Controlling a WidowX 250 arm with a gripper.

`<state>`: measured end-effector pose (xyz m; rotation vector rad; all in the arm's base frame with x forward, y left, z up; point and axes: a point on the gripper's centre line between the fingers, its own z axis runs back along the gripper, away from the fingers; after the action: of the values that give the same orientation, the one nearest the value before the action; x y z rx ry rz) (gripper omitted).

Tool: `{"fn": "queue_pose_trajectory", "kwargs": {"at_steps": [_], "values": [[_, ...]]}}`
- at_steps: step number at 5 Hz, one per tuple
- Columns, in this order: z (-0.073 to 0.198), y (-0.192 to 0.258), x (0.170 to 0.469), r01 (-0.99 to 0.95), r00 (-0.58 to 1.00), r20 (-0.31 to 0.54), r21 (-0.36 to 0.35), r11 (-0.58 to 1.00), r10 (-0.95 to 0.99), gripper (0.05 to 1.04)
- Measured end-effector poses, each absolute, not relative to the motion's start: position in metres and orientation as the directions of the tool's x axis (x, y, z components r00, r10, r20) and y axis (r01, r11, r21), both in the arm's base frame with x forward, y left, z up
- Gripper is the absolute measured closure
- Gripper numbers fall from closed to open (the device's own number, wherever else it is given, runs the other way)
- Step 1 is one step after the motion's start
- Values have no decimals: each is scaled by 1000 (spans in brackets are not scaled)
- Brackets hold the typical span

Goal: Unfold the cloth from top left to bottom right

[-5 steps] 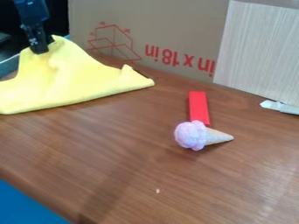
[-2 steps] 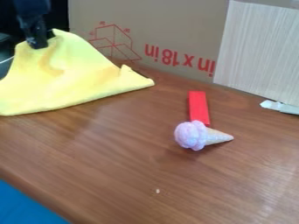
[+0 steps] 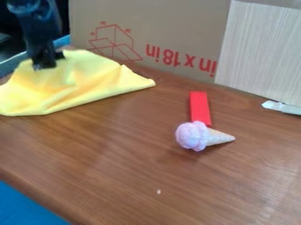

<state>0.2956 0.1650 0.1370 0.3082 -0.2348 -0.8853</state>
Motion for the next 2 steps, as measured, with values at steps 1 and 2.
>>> {"fn": "queue_pose_trajectory", "kwargs": {"at_steps": [1,2], "values": [[117,153,278,732,595,34,391,559,-803,1005],[106,140,253,742,569,19,419,523,-822,1008]]}}
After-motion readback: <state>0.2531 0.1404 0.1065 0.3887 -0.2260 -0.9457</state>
